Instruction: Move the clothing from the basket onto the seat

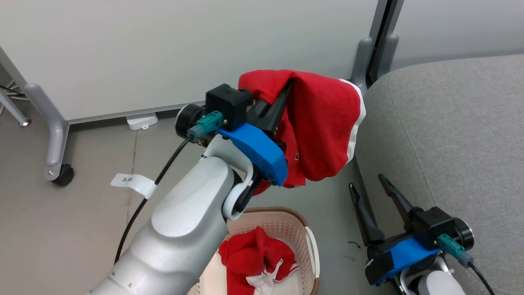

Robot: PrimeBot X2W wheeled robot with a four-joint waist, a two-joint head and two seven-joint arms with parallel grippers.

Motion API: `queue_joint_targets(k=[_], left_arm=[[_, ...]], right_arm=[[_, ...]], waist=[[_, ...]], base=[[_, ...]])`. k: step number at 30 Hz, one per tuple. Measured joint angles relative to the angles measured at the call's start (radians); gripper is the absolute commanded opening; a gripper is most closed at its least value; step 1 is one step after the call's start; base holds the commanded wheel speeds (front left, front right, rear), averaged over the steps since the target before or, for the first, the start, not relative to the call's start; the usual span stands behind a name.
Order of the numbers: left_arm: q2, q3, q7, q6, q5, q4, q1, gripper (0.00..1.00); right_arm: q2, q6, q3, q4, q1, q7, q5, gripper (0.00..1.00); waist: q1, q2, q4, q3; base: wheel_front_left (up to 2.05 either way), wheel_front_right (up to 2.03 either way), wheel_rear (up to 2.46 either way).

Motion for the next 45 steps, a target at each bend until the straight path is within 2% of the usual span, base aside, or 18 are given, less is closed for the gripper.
queue_joint_targets(k=[10,17,20,26,36,45], left_arm=[[0.0,-0.135,-0.012,0.037,-0.085,0.0,-0.038,0.0],[0.0,-0.182,-0.029,0.053,-0.123,0.029,-0.056,0.0],[0.0,-0.196,-0.037,0.054,-0.141,0.039,-0.059,0.0],[0.0,-0.226,-0.047,0.062,-0.169,0.052,-0.072,0.0],[0.0,-0.278,-0.062,0.067,-0.204,0.073,-0.093,0.0],[0.0,-0.317,-0.071,0.074,-0.242,0.079,-0.113,0.0]], right_arm=[[0.0,0.0,0.019,0.0,0.001,0.008,0.003,1.0],[0.0,0.0,0.043,0.0,0.001,0.011,0.019,1.0],[0.0,0.0,0.083,-0.003,0.001,0.018,0.076,1.0],[0.0,0.0,0.177,0.0,-0.037,0.048,0.089,1.0],[0.0,0.0,0.275,0.098,-0.203,0.104,0.146,1.0],[-0.001,0.0,0.255,0.23,-0.306,0.134,0.155,1.0]], waist=[[0.0001,0.0,-0.009,-0.01],[0.0001,0.0,-0.013,-0.011],[0.0001,0.0,-0.015,-0.01],[0.0001,0.0,-0.019,-0.005],[0.0001,0.0,-0.015,0.01],[0.0001,0.0,0.005,0.02]], base=[[0.0,0.0,0.0],[0.0,0.0,0.0],[0.0,0.0,0.0],[0.0,0.0,0.0],[0.0,0.0,0.0],[0.0,0.0,0.0]])
